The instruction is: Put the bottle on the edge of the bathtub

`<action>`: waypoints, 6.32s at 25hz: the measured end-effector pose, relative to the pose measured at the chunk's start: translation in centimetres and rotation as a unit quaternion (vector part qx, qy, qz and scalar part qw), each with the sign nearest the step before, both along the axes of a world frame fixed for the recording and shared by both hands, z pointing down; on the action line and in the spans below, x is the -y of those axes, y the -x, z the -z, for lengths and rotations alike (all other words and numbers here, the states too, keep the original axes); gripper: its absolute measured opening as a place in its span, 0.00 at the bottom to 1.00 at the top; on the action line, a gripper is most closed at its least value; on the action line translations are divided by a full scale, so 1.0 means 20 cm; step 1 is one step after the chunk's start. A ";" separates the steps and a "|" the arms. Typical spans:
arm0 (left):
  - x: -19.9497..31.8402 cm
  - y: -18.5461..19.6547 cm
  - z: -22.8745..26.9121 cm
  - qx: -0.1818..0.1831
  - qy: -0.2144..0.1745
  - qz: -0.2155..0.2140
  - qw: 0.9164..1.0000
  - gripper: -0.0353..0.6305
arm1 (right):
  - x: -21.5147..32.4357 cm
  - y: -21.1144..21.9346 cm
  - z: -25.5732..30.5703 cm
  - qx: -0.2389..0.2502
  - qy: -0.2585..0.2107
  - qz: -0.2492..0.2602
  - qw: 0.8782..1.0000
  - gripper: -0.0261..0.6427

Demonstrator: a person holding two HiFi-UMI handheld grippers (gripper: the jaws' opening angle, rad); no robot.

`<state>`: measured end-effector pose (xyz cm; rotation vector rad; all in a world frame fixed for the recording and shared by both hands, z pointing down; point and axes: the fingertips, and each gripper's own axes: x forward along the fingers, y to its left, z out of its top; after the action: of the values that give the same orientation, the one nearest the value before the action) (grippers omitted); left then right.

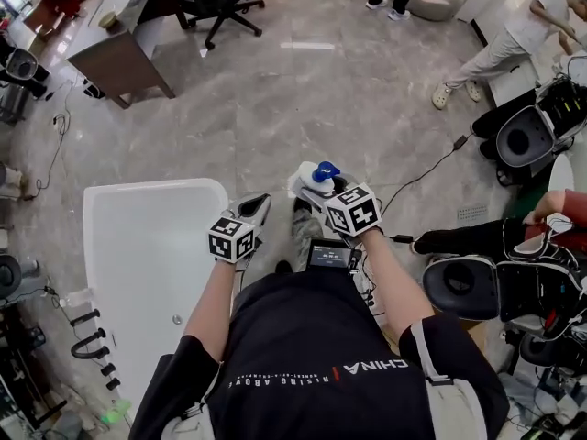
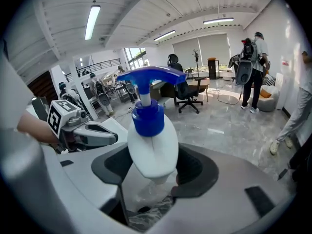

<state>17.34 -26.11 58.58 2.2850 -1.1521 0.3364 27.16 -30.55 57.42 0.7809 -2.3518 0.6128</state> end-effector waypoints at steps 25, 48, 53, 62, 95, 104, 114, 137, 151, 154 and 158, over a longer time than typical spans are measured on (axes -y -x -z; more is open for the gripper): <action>1.12 0.38 0.04 0.016 0.004 0.189 0.982 0.07 | 1.28 0.50 0.06 0.040 0.012 0.183 0.982 0.44; 1.28 1.90 -0.01 -0.039 -0.005 0.465 0.885 0.07 | 1.56 2.22 0.13 0.007 -0.006 0.461 0.887 0.44; 1.21 2.13 0.02 -0.039 -0.012 0.501 0.865 0.07 | 1.50 2.51 0.15 0.005 -0.009 0.502 0.865 0.44; 1.02 2.53 0.00 -0.044 -0.014 0.605 0.795 0.07 | 1.35 3.00 0.08 0.001 0.007 0.592 0.806 0.44; 0.15 3.61 -0.08 -0.017 0.010 0.864 0.504 0.07 | 0.24 4.49 -0.06 -0.009 0.004 0.863 0.504 0.44; -0.26 3.82 -0.21 -0.032 0.005 0.884 0.466 0.07 | -0.29 4.74 -0.24 -0.026 -0.020 0.883 0.468 0.44; -0.50 4.01 -0.39 -0.044 -0.002 0.895 0.445 0.07 | -0.67 4.95 -0.61 -0.046 -0.058 0.886 0.458 0.44; -0.71 4.04 -0.66 -0.093 0.016 0.902 0.421 0.07 | -1.03 5.02 -0.95 -0.035 -0.102 0.912 0.396 0.49; -0.63 4.09 -0.47 -0.074 0.014 0.895 0.441 0.07 | -0.80 5.07 -0.67 -0.055 -0.085 0.905 0.412 0.57; -0.58 4.10 -0.42 -0.064 0.014 0.894 0.443 0.07 | -0.69 5.13 -0.53 -0.056 -0.064 0.891 0.447 0.40; -0.44 4.08 -0.31 -0.052 0.013 0.898 0.436 0.07 | -0.43 5.24 -0.33 -0.043 -0.064 0.851 0.519 0.07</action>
<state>-64.24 -17.27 64.82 -0.0299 -2.5260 -0.6269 -77.69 -22.05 64.01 -1.4653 -1.8239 -0.5057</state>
